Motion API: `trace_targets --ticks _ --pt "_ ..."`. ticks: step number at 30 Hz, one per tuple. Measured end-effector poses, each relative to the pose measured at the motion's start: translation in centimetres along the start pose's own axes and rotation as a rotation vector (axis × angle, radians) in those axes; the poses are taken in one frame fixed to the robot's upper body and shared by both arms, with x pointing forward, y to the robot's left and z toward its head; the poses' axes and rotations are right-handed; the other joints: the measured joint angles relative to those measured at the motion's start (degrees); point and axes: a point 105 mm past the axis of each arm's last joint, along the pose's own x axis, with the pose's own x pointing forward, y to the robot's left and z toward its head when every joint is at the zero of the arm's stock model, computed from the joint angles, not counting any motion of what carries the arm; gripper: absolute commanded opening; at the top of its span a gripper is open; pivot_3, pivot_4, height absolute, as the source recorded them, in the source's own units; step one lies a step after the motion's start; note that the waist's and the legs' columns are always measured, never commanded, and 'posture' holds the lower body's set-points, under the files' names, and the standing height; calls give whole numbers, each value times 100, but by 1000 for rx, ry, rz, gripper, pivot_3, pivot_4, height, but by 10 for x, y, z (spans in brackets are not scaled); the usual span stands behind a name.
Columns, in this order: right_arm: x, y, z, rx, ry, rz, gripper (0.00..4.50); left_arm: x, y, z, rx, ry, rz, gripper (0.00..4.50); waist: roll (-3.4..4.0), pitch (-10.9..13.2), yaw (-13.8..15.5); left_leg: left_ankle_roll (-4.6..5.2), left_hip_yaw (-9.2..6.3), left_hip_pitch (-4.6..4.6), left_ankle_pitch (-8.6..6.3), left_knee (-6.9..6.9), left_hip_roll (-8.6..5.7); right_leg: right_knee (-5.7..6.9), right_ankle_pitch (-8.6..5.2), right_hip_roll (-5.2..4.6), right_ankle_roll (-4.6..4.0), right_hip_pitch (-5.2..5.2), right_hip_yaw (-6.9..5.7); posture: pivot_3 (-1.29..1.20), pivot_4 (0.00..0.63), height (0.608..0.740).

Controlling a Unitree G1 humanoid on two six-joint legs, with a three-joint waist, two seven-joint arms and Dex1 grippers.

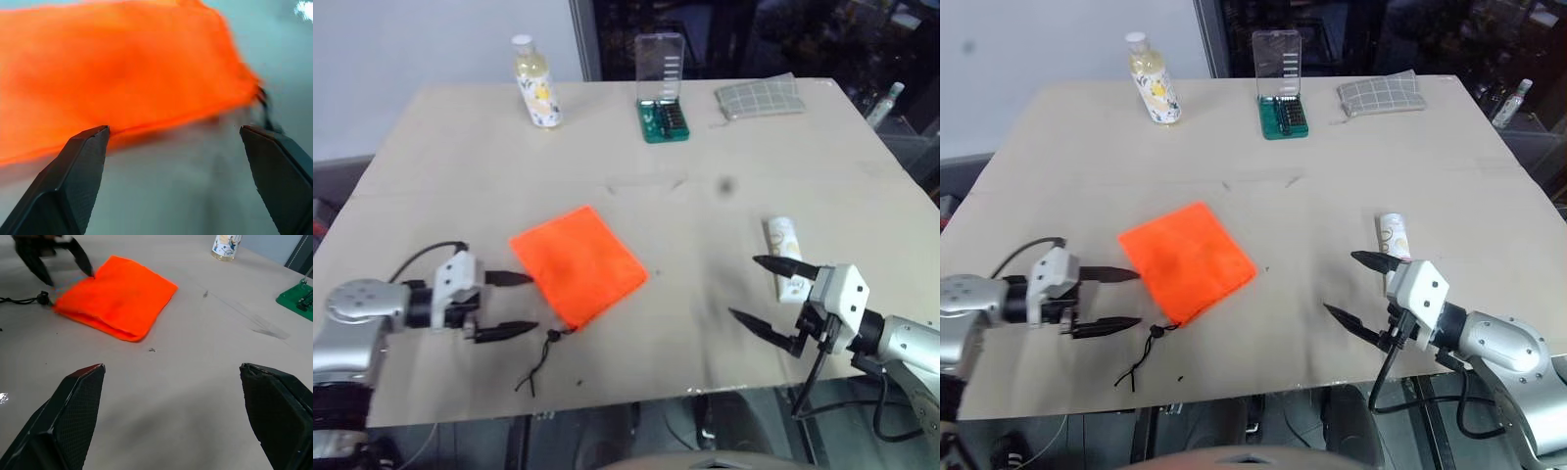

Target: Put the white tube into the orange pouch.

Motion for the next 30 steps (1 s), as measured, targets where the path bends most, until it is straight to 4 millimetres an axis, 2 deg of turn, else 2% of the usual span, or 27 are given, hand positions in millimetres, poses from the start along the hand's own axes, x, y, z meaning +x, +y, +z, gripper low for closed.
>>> trace_targets --ticks 3,8,11,14,20,30 --pt "2 1 0 -5 -1 7 4461 4 -2 17 63 20 24 4424 -1 0 37 -24 3 -2 -14 2 -2 -1 -1 -18 2 4 -9 0 150 740" --pt "7 -1 0 -22 -6 16 4461 27 -11 74 188 49 20 4424 -8 5 20 -15 8 0 -8 3 -14 1 0 -17 3 13 -6 0 150 740" --pt "7 -4 -2 -28 -2 10 4461 49 -10 88 189 45 77 4424 -7 6 11 1 9 -1 1 0 -25 2 0 4 3 12 2 0 150 740" --pt "7 -4 -2 -34 -2 6 4461 70 -20 86 184 87 71 4424 -12 7 -8 0 36 0 1 0 -14 3 1 28 0 11 14 0 150 740" --pt "5 -2 -7 -35 14 -4 4461 83 -24 70 157 187 76 4424 -13 8 3 -1 48 8 1 3 10 3 -1 48 1 11 14 0 150 740" --pt "3 -1 -12 -21 33 -28 4461 80 -10 56 216 290 172 4424 -13 8 6 -5 65 4 -1 5 36 1 0 49 0 4 21 0 150 740"
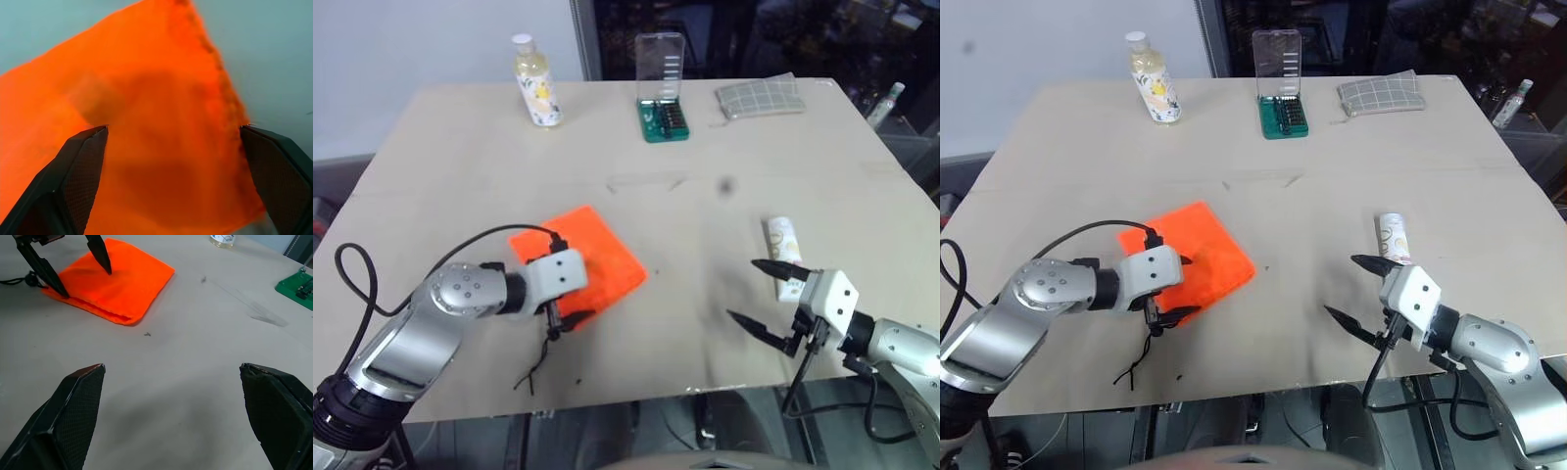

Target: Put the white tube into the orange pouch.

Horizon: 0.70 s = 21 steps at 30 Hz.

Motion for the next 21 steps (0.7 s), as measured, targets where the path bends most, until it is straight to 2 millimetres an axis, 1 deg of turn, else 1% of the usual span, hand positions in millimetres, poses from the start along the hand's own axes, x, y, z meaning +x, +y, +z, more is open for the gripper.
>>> trace_targets --ticks 6,8,10,13,16,17,20,21 --pt "0 0 1 -1 -1 -3 4461 2 -1 -4 69 -12 25 4424 1 -2 3 -1 8 5 -1 0 3 1 0 -1 0 0 6 0 150 740" --pt "0 0 1 -2 -2 -5 4500 3 -1 -5 84 -22 28 3904 3 -4 6 -1 8 7 -1 0 4 4 0 -1 0 0 6 0 150 740" --pt "1 -1 2 -4 -3 -8 4500 6 -2 -6 75 -41 26 3170 7 -7 6 -1 11 9 -1 1 4 6 0 -2 -1 0 7 0 150 740" --pt "1 -2 4 -8 -8 -8 4500 12 -3 -8 42 -74 23 1768 6 -10 10 -1 11 10 0 2 5 9 1 -1 -1 1 7 0 150 740" --pt "1 -2 3 -4 -4 -8 4500 16 -5 -8 -6 -101 2 249 5 -11 12 -1 11 9 0 3 4 10 1 -1 -1 1 7 0 150 740" --pt "1 -2 3 0 -1 -8 4500 18 -5 -8 -27 -110 -5 54 5 -11 12 -1 12 9 0 3 4 10 1 -1 -1 1 7 0 150 740" --pt "2 -3 2 8 3 -11 4500 19 -3 -8 -85 -125 -20 54 5 -11 12 0 12 9 0 4 4 10 1 -1 -1 1 7 0 150 740" --pt "2 -3 1 21 7 -17 4500 19 -1 -8 -144 -144 -36 54 4 -11 13 0 11 7 0 5 4 10 1 0 -1 1 7 0 150 740"
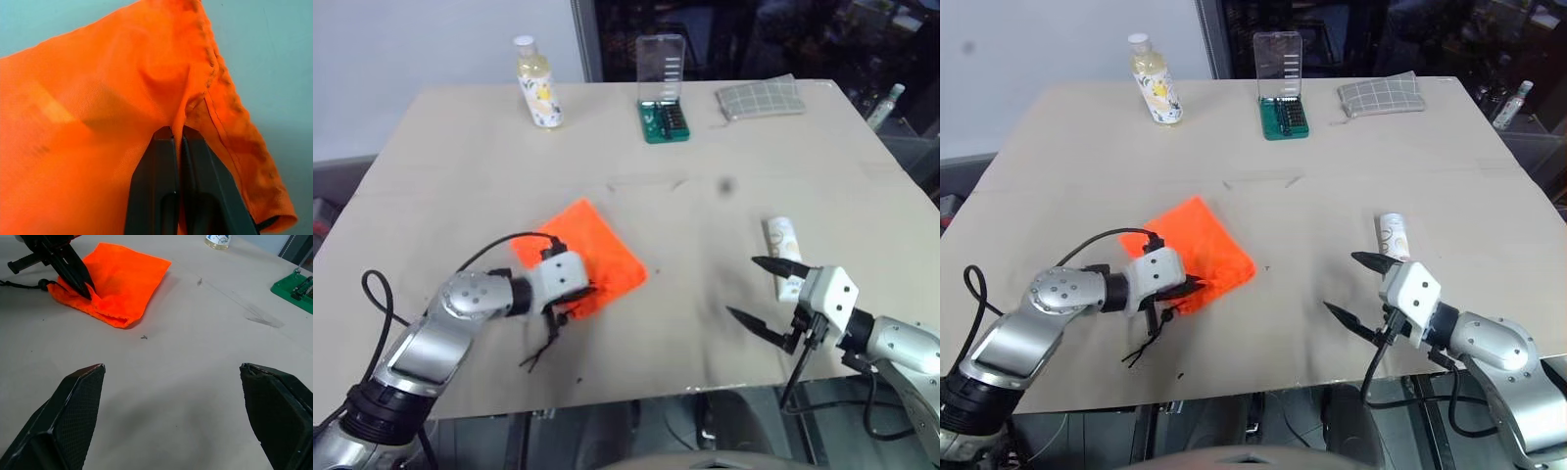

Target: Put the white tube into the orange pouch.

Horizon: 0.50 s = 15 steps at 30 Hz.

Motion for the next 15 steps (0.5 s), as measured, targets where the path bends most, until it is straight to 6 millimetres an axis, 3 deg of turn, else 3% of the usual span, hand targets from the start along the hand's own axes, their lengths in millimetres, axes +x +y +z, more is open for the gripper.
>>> trace_targets --ticks 5,6,9,15 --pt "-1 -9 -10 16 76 -88 4500 -9 2 15 -237 -131 -92 54 -8 3 -6 0 1 -4 0 1 -1 1 0 1 0 -3 0 0 150 740" --pt "-2 -15 -19 25 132 -147 4500 -22 10 33 -345 -221 -156 54 -13 5 -1 0 -5 -5 0 3 -2 6 0 4 0 -3 -1 0 150 740" --pt "-6 -26 -35 35 219 -243 4500 -46 25 58 -385 -306 -170 54 -15 4 -20 0 2 -1 0 8 -7 7 0 6 1 -2 4 0 150 740" --pt "-15 -49 -66 139 390 -480 4500 -50 31 74 -461 -344 -212 54 -23 2 -23 0 6 -2 0 8 -9 10 2 11 -2 -4 8 0 150 740"
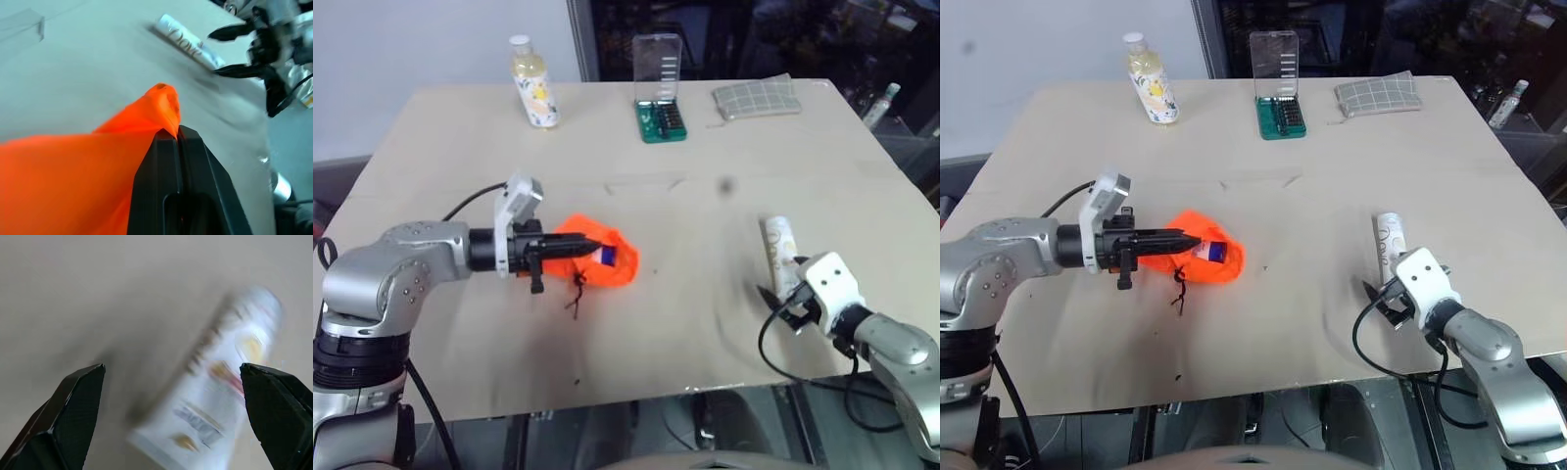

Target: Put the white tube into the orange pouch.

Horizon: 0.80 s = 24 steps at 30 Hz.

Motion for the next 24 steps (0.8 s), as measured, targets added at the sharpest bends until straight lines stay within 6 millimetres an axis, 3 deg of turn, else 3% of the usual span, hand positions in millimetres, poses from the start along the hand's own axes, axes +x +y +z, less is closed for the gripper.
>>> trace_targets --ticks 3,8,12,19,24 --pt "10 -11 -10 91 71 -85 4500 3 1 0 -21 -5 14 54 -1 -1 -3 0 0 1 0 0 2 2 10 4 -16 0 2 0 150 740" --pt "24 -20 -7 196 87 -137 4500 10 2 5 -23 -25 43 54 -17 -11 -3 0 -2 2 0 0 1 2 11 6 -17 1 4 0 150 740" --pt "29 -18 -5 219 86 -122 2750 13 2 8 -13 -29 64 0 -20 -13 -9 0 2 3 0 0 1 2 11 7 -18 1 8 0 150 740" --pt "17 -10 1 129 68 -22 2750 15 2 10 -4 -33 85 0 -16 -10 -3 0 0 -1 0 -3 -3 1 12 6 -19 -1 9 0 150 740" --pt "7 16 37 92 -73 171 2750 15 1 8 -6 -31 78 0 -12 -6 -13 0 2 2 0 -3 6 2 5 17 -7 -3 12 0 150 740"
